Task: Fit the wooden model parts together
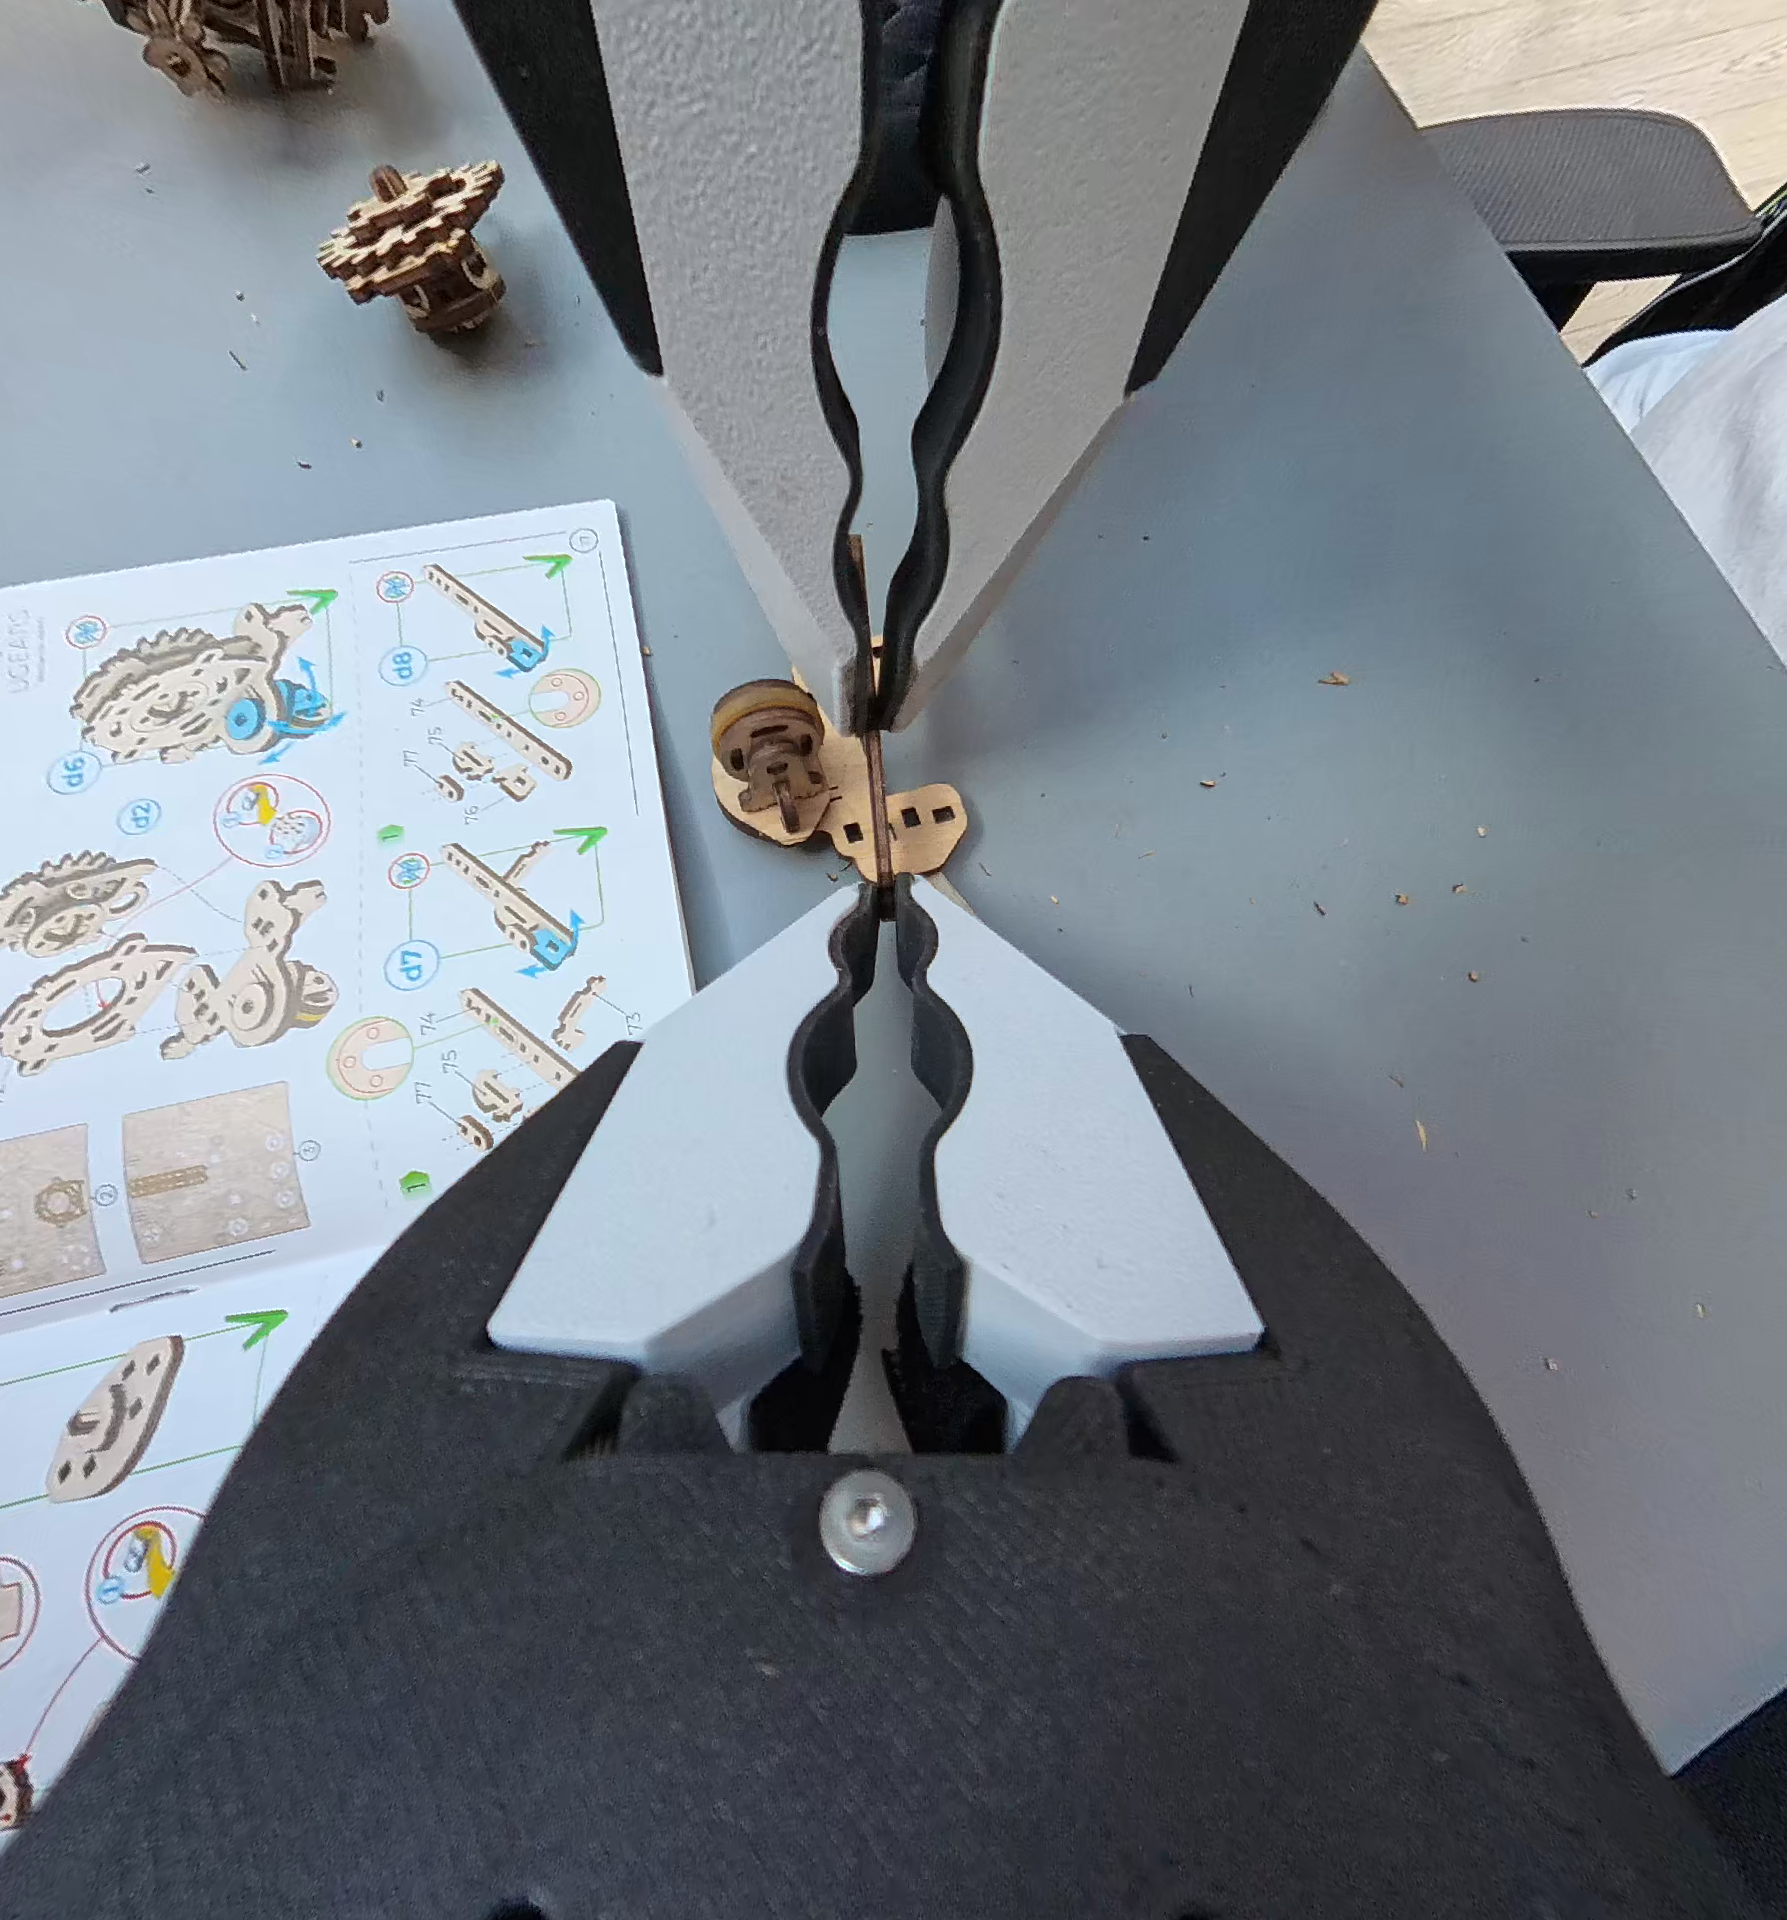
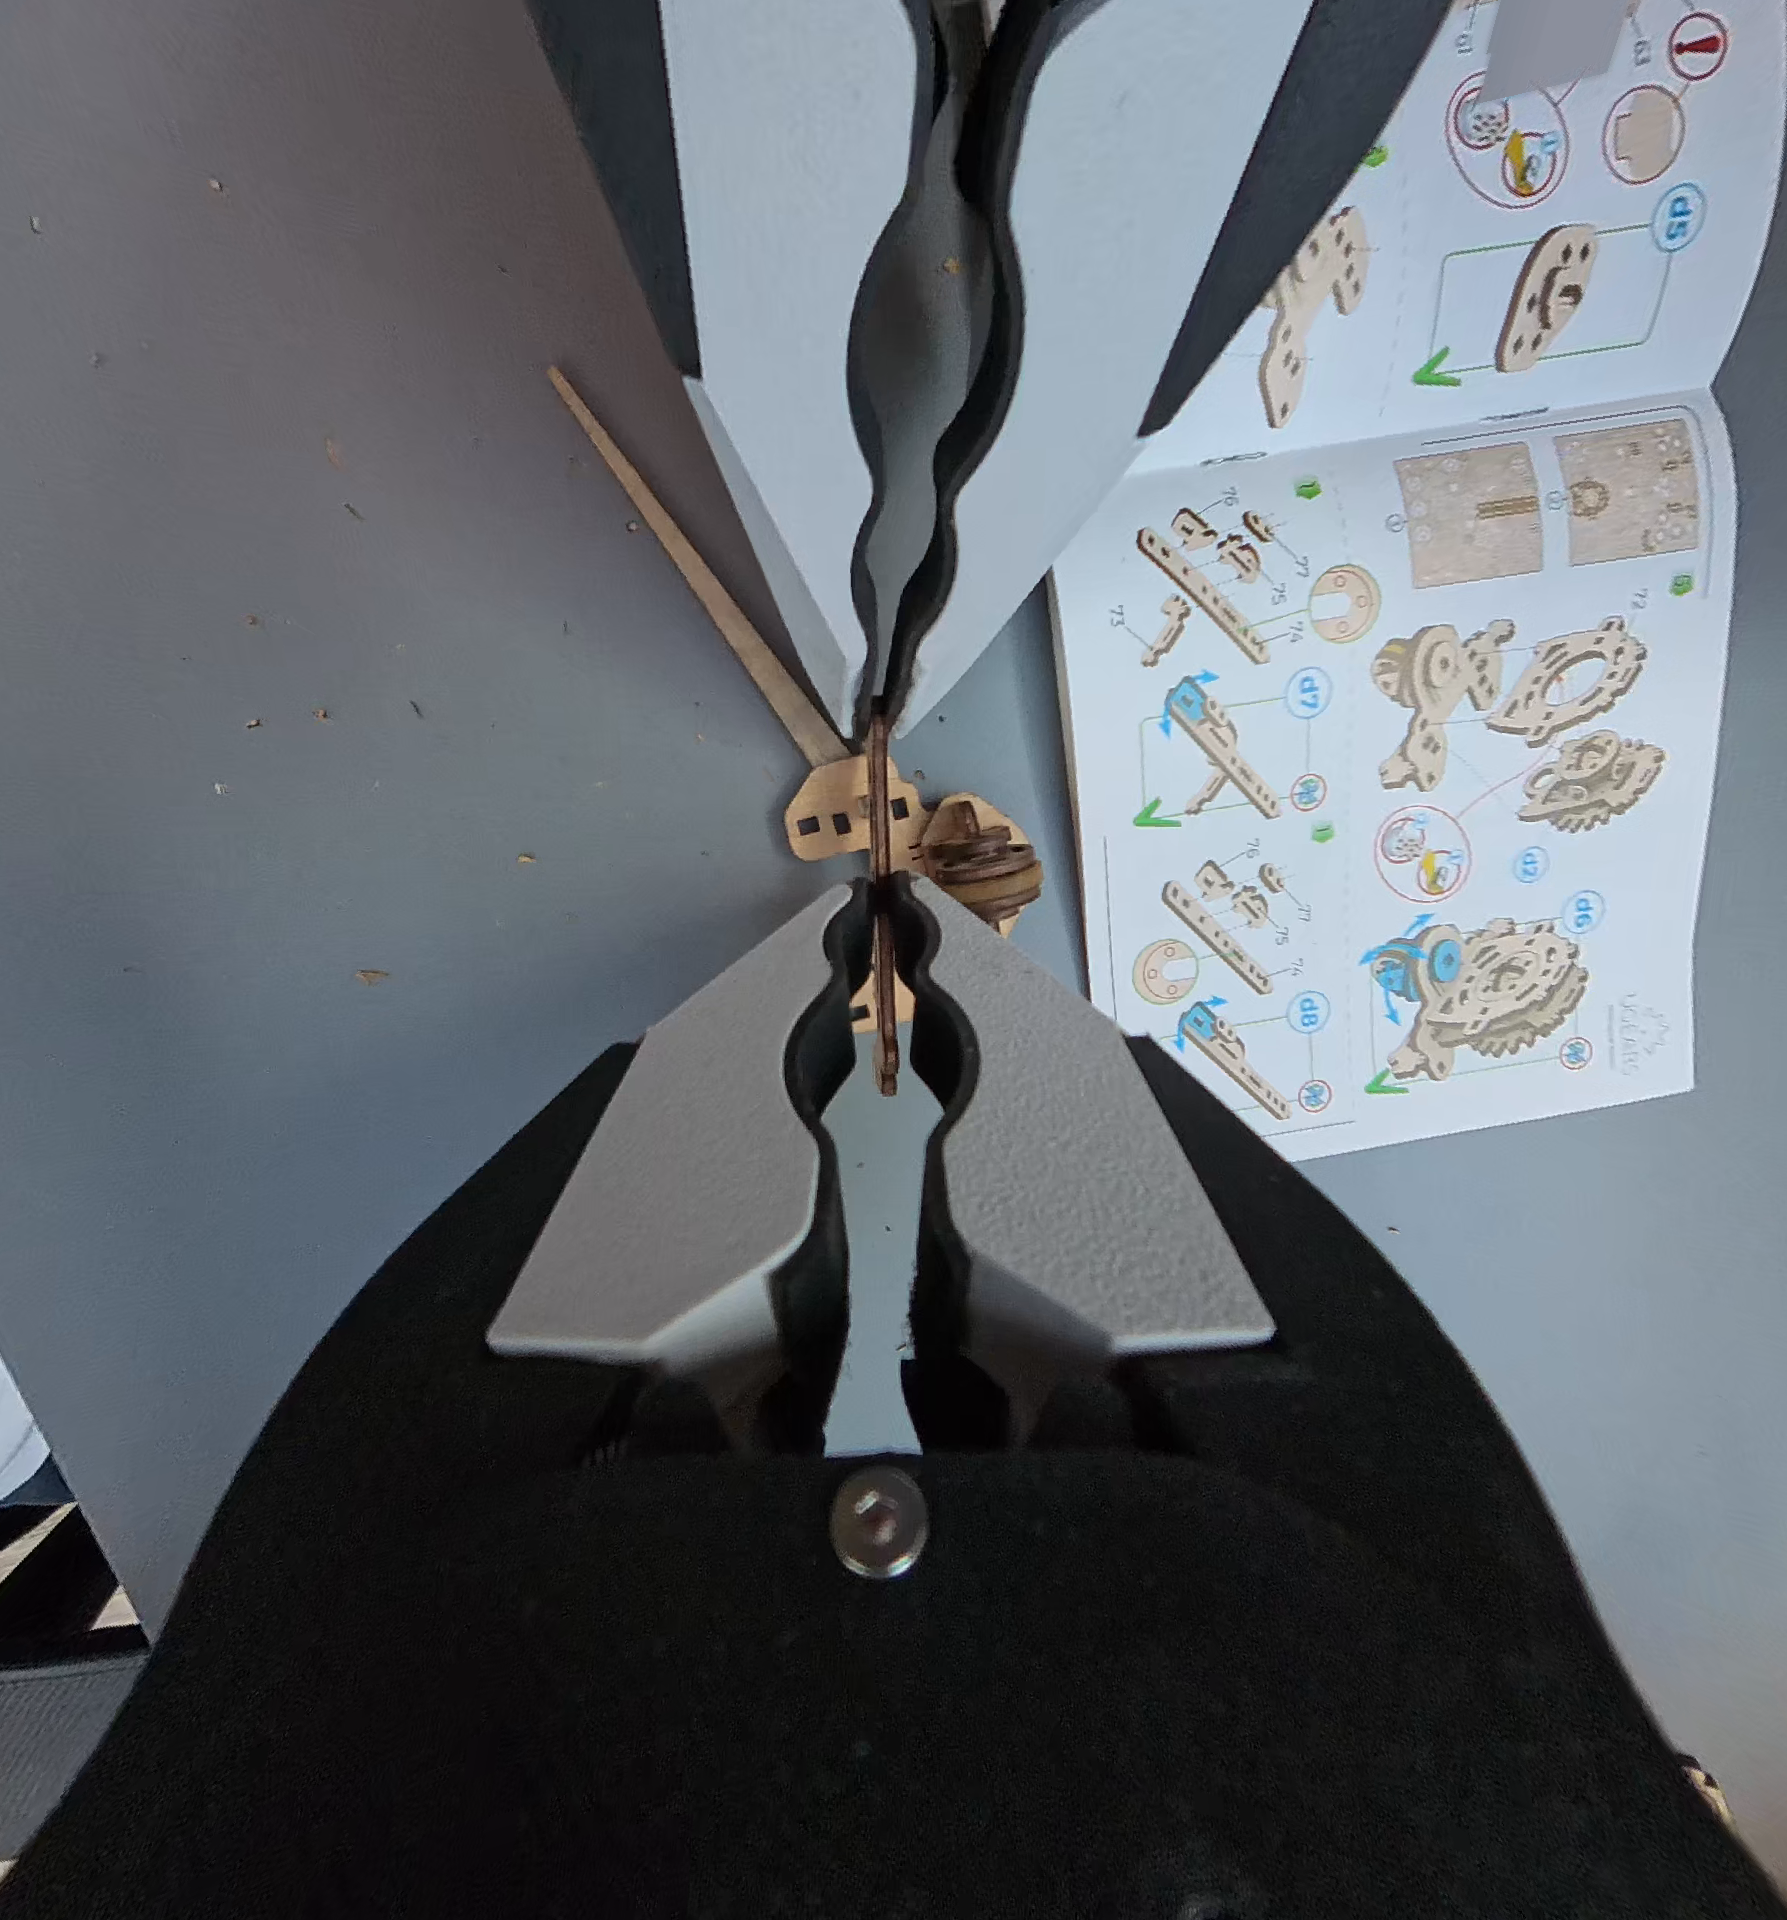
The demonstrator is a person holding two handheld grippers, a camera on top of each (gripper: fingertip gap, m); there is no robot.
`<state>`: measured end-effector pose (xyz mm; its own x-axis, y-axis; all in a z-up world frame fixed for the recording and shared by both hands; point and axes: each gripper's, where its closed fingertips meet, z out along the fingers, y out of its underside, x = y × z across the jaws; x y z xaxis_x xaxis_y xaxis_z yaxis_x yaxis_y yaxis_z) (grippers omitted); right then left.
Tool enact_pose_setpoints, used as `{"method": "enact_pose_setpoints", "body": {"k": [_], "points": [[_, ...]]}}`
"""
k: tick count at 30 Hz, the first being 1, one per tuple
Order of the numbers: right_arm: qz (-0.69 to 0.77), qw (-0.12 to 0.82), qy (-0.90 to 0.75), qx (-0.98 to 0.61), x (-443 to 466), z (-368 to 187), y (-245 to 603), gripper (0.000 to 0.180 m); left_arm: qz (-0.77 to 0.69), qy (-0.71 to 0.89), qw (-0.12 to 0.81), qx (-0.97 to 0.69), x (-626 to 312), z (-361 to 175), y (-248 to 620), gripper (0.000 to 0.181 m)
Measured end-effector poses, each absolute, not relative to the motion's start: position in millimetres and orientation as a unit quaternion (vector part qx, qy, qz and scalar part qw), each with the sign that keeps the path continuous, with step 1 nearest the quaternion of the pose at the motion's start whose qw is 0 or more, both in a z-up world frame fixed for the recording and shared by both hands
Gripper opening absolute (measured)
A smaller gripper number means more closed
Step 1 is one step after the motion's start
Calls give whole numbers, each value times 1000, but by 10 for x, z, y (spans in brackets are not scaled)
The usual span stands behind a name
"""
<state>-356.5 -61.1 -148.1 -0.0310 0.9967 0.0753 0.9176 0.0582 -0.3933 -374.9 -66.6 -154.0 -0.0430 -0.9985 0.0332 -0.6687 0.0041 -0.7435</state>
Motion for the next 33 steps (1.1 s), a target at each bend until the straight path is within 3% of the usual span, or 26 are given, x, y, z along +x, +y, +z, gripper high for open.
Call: {"method": "enact_pose_setpoints", "body": {"k": [33], "points": [[133, 146, -709, -677, -3539, -1529, -632, 3, -308, 647, 257, -648, -3753, -1551, -674, 1]]}}
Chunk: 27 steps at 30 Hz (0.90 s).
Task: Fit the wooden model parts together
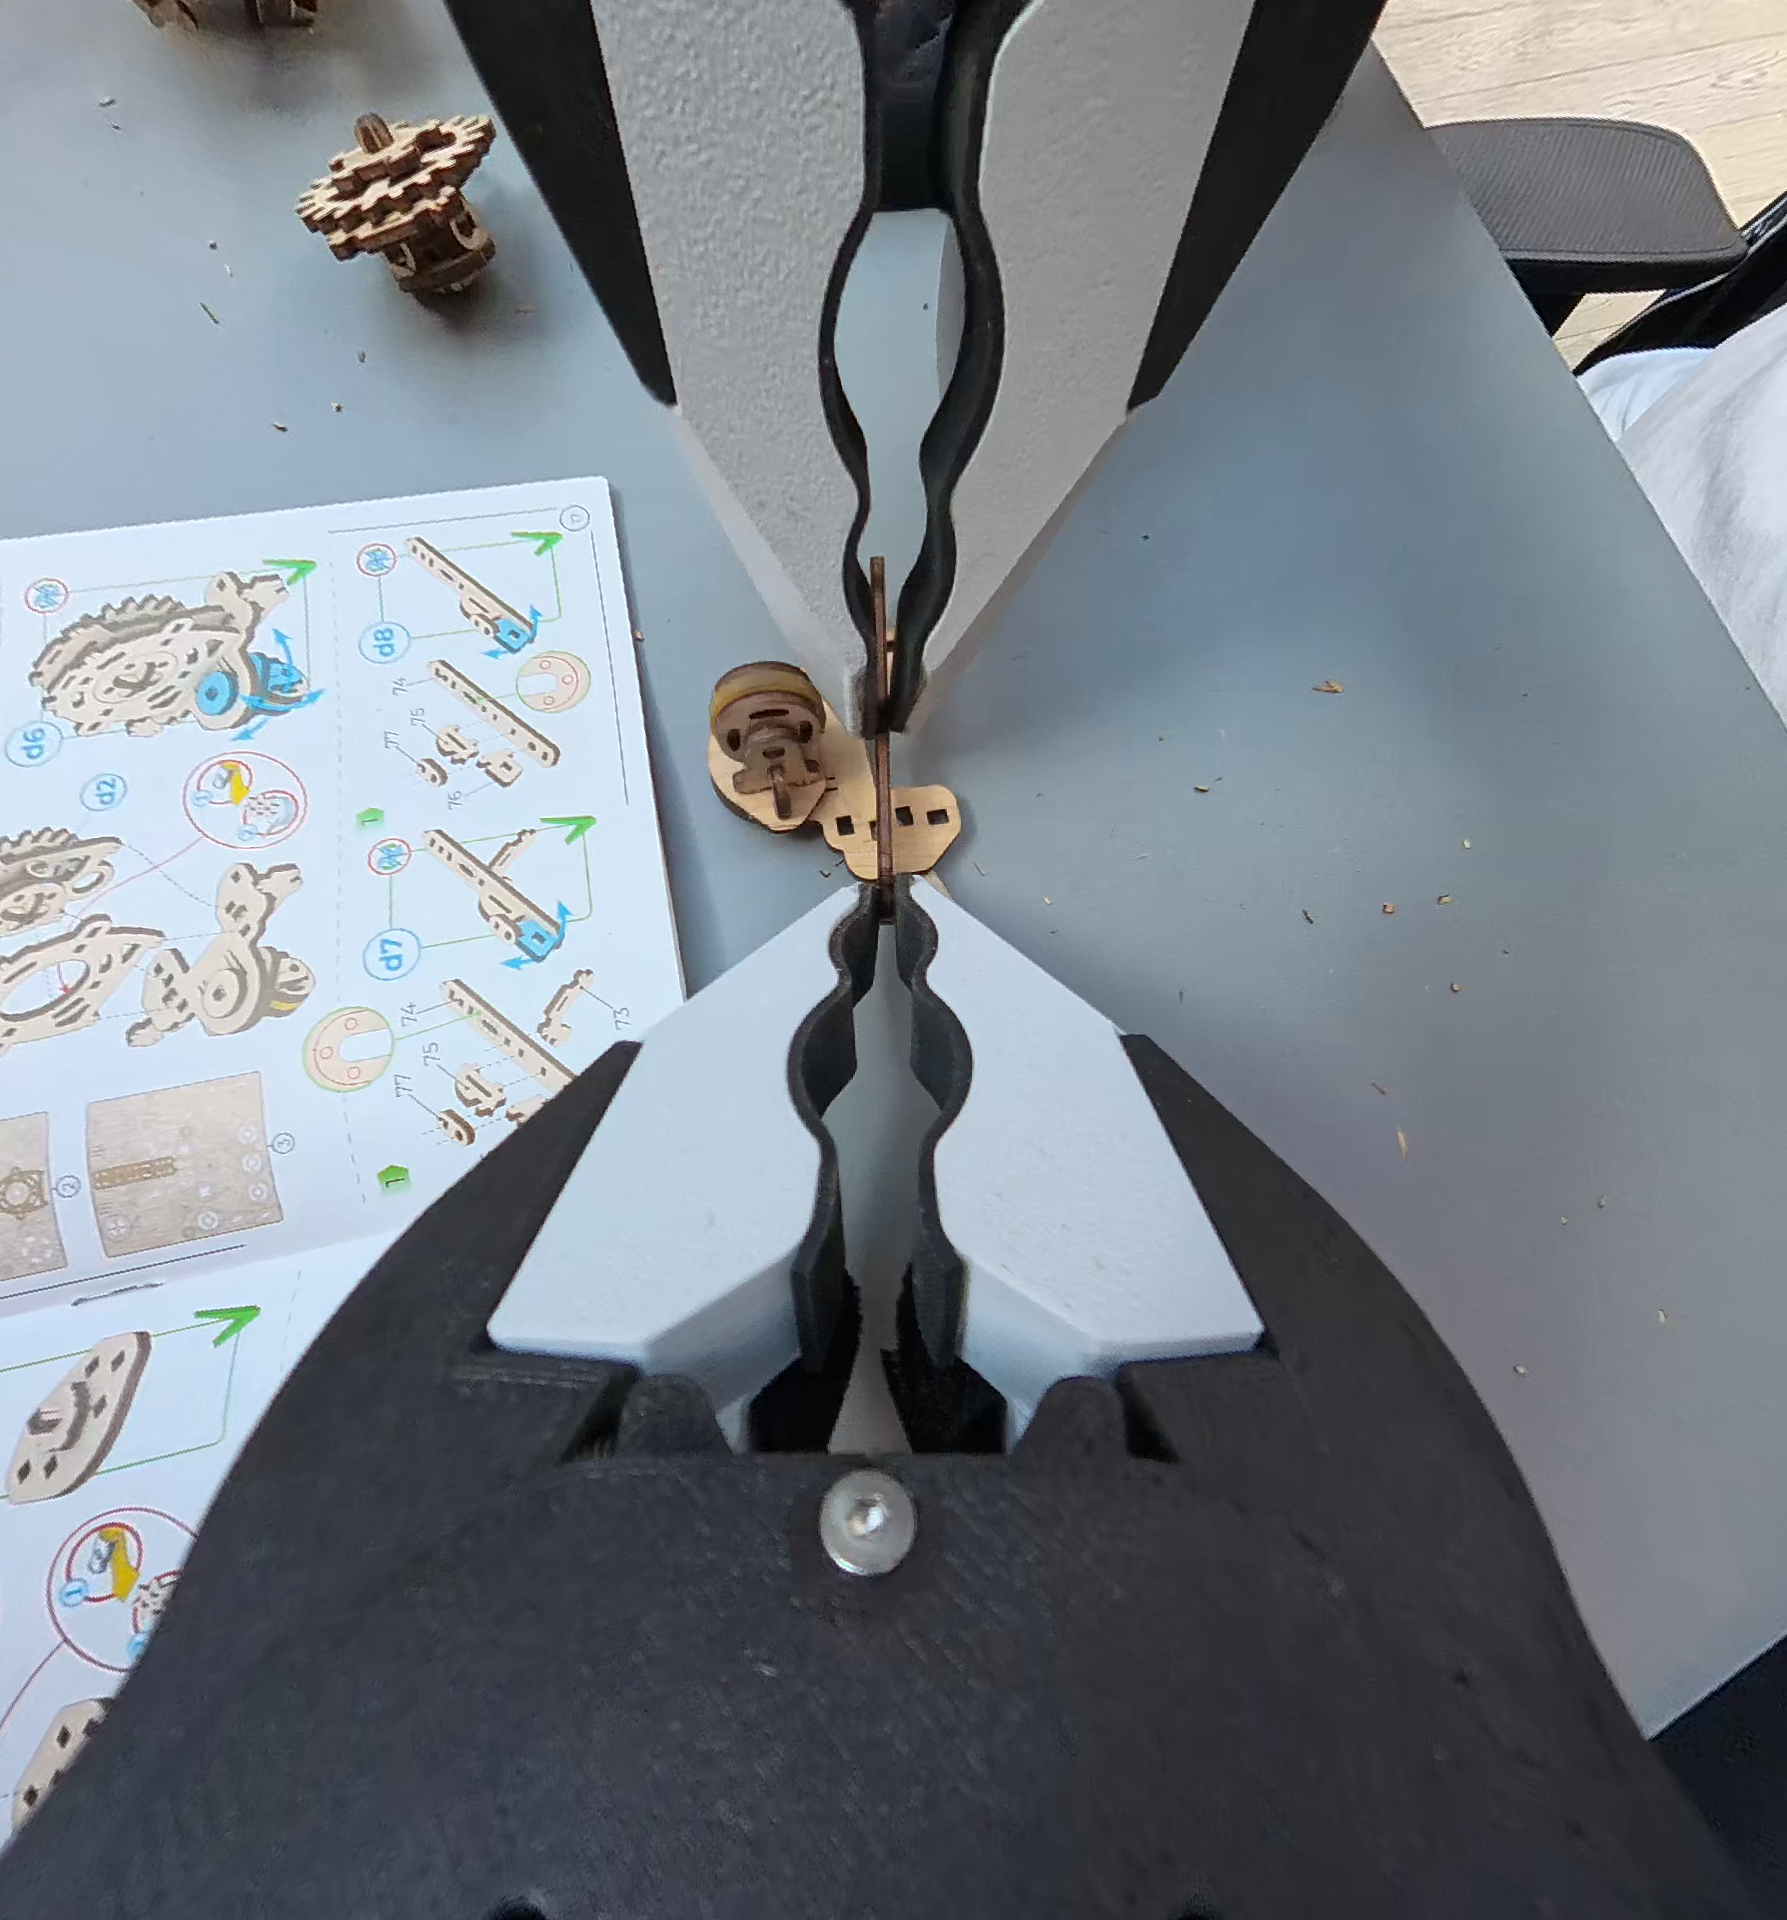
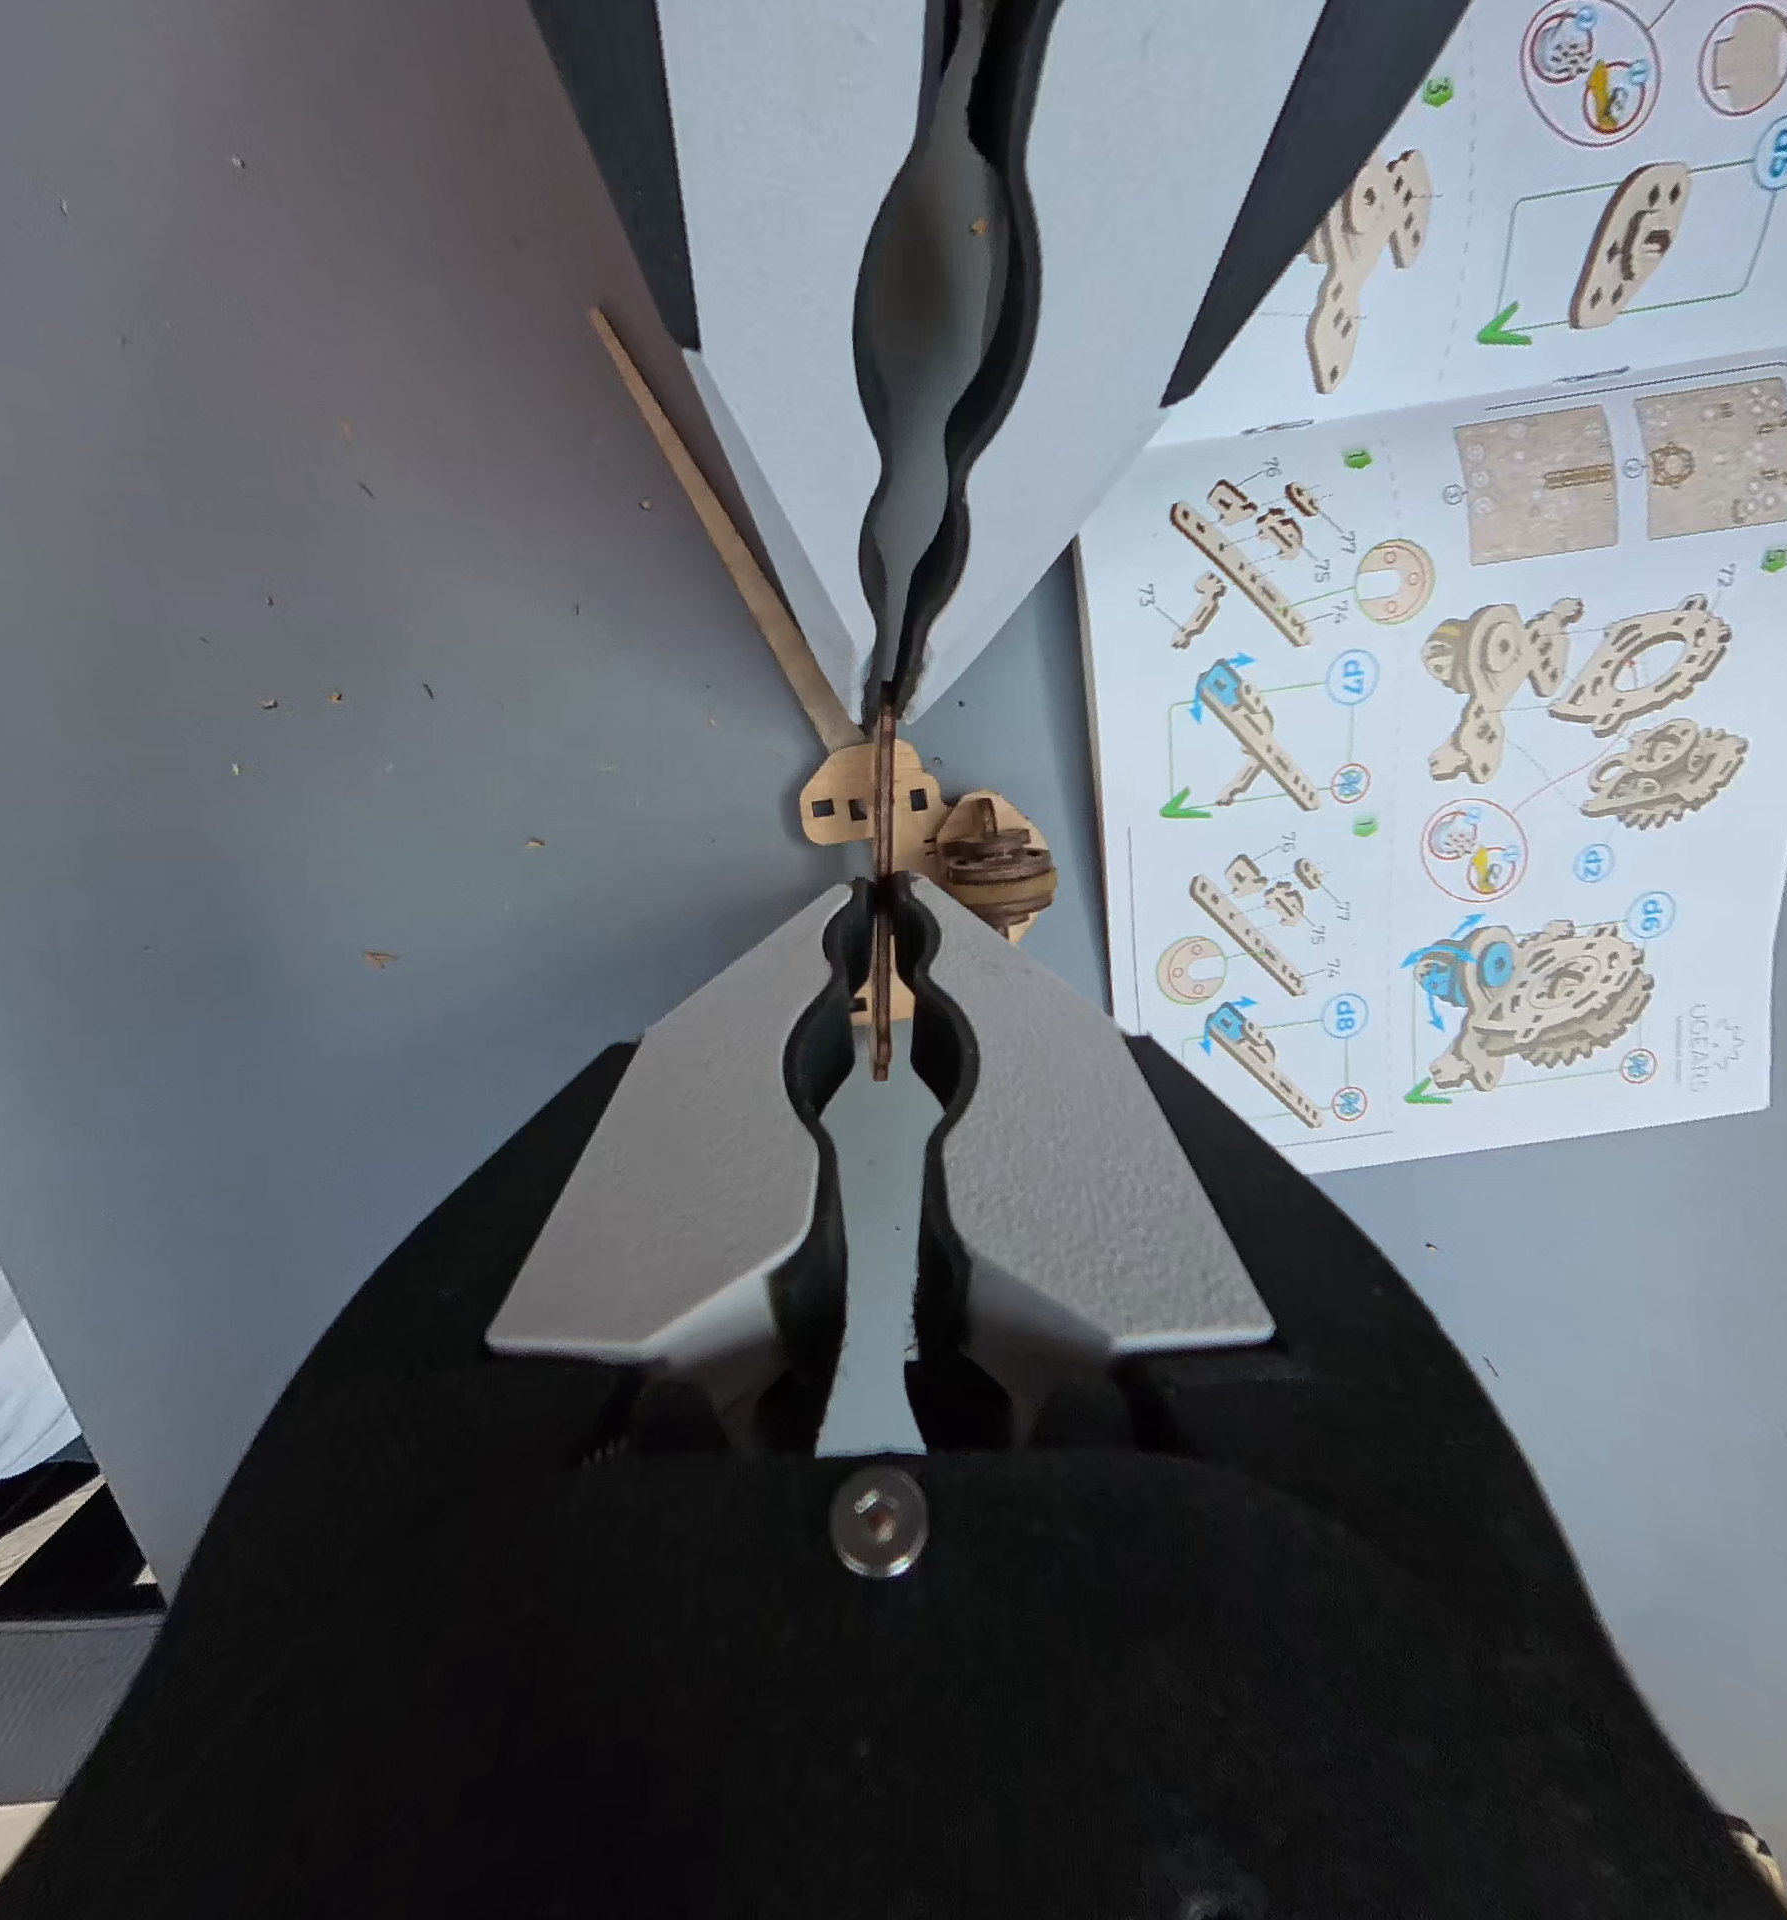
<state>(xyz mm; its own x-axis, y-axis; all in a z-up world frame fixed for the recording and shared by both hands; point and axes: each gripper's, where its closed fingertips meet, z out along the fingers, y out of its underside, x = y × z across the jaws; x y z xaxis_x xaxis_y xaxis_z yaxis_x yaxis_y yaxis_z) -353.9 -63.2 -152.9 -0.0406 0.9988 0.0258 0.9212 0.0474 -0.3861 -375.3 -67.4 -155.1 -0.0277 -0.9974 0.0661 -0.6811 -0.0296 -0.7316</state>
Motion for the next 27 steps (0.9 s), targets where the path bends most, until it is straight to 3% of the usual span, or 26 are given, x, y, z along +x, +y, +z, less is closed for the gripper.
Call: {"method": "enact_pose_setpoints", "body": {"k": [11, 18, 27], "points": [[211, 191, -657, -698, -3331, -1327, -410, 23, -322, 634, 263, -652, -3762, -1500, -636, 1], [263, 166, -616, -724, -3306, -1493, -359, 14, -325, 636, 257, -651, -3752, -1493, -666, 1], [324, 137, -605, -714, -3405, -1606, -429, 16, -340, 625, 268, -649, -3755, -1393, -646, 1]]}}
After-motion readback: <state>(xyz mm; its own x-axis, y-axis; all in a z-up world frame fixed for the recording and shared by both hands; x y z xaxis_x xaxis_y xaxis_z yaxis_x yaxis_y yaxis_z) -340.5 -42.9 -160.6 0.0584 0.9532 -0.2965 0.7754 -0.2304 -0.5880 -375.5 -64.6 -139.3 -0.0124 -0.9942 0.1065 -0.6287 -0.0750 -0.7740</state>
